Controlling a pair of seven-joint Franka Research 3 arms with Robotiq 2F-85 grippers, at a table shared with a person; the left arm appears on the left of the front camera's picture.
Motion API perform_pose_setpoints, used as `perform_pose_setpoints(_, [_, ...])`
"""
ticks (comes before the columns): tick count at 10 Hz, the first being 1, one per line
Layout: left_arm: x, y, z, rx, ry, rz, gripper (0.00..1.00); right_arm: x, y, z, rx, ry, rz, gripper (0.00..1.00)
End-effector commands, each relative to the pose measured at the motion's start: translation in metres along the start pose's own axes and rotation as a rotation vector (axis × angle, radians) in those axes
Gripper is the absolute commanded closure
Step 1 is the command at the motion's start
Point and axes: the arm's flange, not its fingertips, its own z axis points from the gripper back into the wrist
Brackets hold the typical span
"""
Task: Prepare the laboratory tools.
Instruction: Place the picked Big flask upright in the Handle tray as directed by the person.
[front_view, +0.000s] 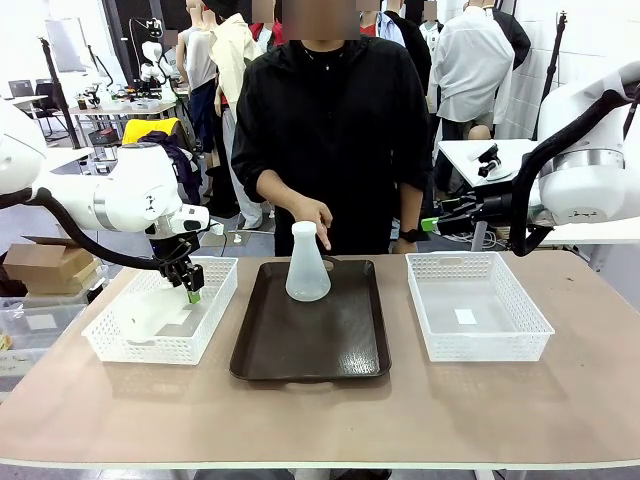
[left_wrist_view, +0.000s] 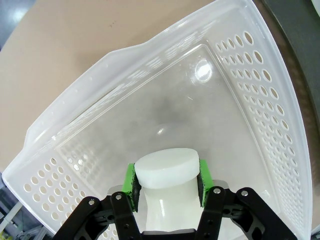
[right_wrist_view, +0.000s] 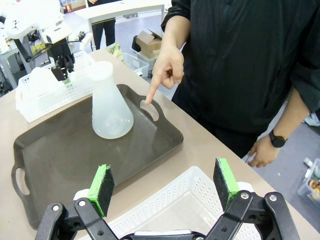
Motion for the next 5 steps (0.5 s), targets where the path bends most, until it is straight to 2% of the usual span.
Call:
perform_pose_setpoints(1, [0.0006, 0.0008, -0.0003, 0.005, 0.001, -0.004, 1.0, 0.001, -0.0006, -0.0001, 0.0, 0.012, -0.004, 0.0])
perform_pose_setpoints(5, [0.0006, 0.0008, -0.0003, 0.005, 0.001, -0.004, 1.0, 0.001, -0.0006, -0.0001, 0.0, 0.012, -0.004, 0.0])
